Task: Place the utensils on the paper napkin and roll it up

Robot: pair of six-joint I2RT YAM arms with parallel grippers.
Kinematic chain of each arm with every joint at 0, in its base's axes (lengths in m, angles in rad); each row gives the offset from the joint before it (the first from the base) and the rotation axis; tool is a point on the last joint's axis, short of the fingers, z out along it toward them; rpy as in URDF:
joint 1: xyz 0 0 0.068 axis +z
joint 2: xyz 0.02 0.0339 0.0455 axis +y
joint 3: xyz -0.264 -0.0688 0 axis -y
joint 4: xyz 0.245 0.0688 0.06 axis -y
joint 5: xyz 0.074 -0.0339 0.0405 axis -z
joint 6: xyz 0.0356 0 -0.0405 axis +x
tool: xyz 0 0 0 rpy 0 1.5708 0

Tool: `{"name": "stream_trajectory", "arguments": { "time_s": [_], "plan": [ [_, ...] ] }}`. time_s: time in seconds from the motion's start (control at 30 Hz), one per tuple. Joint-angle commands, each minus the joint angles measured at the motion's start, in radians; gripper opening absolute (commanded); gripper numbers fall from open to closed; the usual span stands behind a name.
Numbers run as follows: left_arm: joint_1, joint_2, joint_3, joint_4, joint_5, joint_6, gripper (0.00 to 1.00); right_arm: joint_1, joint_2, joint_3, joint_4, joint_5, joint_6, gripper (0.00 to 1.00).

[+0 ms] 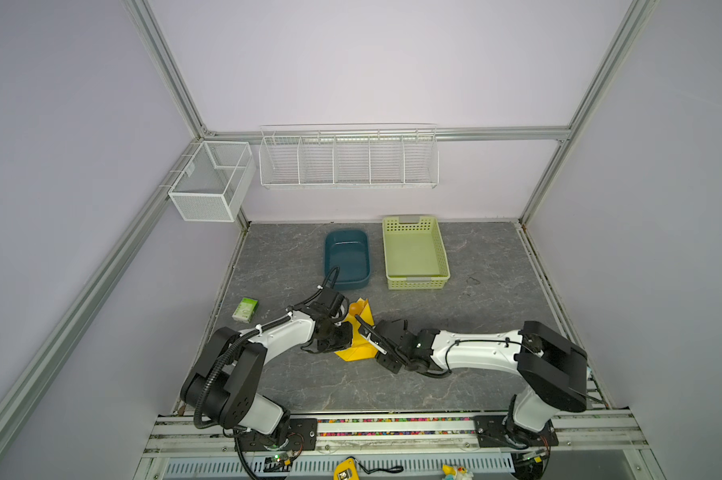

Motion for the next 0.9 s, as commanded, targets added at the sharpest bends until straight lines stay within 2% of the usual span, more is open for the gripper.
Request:
{"name": "stream_trajectory", "arguments": {
  "time_s": [0.0,0.53,0.87],
  "plan": [
    [-0.001,0.029,-0.039,-0.012,-0.017,0.013,0.00,0.001,-0.014,-0.020,0.110,-0.028,-0.044,0.47],
    [-0.001,0.046,-0.033,-0.020,-0.014,0.019,0.00,0.001,0.084,0.005,0.172,-0.003,-0.121,0.39],
    [0.001,0.049,-0.039,-0.021,-0.023,0.021,0.00,0.004,0.025,-0.043,0.150,0.068,-0.116,0.23]
  ]
}}
